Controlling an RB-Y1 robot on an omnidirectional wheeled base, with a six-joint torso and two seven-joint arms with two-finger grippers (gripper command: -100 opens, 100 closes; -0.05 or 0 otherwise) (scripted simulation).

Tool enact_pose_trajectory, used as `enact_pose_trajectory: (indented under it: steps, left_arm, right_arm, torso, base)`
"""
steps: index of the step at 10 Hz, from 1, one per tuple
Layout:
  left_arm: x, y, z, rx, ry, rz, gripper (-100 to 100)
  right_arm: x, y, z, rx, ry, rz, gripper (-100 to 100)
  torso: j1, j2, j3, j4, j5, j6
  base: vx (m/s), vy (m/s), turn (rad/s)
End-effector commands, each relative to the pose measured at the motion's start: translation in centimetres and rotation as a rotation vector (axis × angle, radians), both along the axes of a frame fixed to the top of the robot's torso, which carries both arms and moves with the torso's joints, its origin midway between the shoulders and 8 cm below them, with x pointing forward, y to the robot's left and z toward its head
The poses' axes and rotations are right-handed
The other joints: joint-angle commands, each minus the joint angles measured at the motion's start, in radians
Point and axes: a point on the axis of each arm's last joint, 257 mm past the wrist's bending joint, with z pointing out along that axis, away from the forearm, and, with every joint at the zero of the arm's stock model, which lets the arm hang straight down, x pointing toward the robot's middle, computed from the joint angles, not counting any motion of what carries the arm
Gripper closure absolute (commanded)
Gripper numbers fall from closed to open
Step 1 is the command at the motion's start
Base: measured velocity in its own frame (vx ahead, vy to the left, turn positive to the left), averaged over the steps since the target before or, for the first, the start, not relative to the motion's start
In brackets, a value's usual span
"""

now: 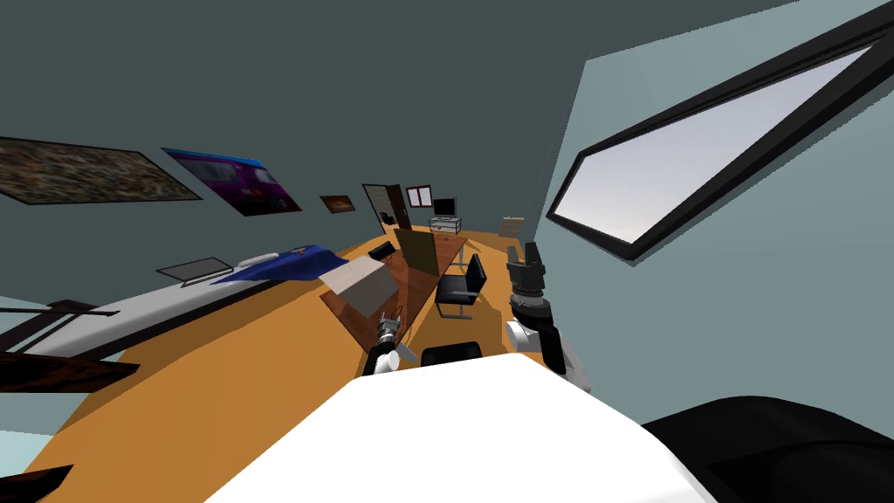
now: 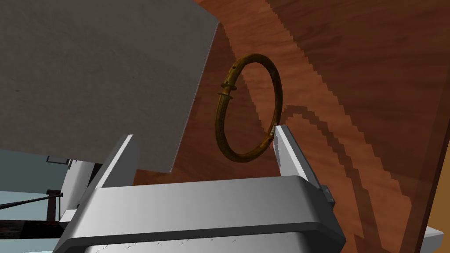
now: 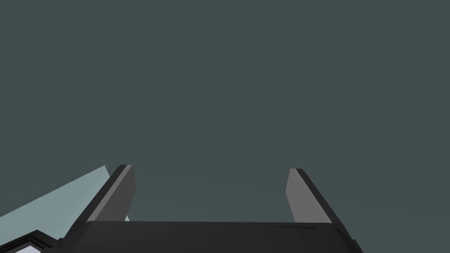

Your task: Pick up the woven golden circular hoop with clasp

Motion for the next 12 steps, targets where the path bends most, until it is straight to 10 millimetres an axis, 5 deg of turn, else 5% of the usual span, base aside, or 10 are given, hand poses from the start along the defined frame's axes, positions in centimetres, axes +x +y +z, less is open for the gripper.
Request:
enact_pose_trajectory:
  steps: [1, 2, 6, 8, 12]
  left_arm:
    - [0.0, 0.0, 0.0, 0.0, 0.0, 0.0, -100]
    - [0.0, 0.0, 0.0, 0.0, 0.0, 0.0, 100]
    - [0.0, 0.0, 0.0, 0.0, 0.0, 0.0, 100]
    - [0.0, 0.9, 0.2, 0.022, 0.009, -0.011, -100]
    - [0.4, 3.1, 0.6, 0.065, 0.047, -0.049, -100]
  right_arm:
    - [0.0, 0.0, 0.0, 0.0, 0.0, 0.0, 0]
    - [0.0, 0.0, 0.0, 0.0, 0.0, 0.0, 0]
    - [0.0, 0.0, 0.0, 0.0, 0.0, 0.0, 0]
    - [0.0, 0.0, 0.0, 0.0, 0.0, 0.0, 0]
    - [0.0, 0.0, 0.0, 0.0, 0.0, 0.0, 0]
  torso:
    - [0.0, 0.0, 0.0, 0.0, 0.0, 0.0]
    - [0.0, 0.0, 0.0, 0.0, 0.0, 0.0]
    - [0.0, 0.0, 0.0, 0.0, 0.0, 0.0]
    - [0.0, 0.001, 0.0, 0.0, 0.0, 0.0]
    - [-0.004, 0.002, 0.001, 0.001, -0.001, 0.0]
  base:
    - [0.0, 0.0, 0.0]
    - [0.0, 0.0, 0.0]
    - [0.0, 0.0, 0.0]
    - [-0.004, -0.009, -0.001]
    - [-0.027, -0.049, 0.006]
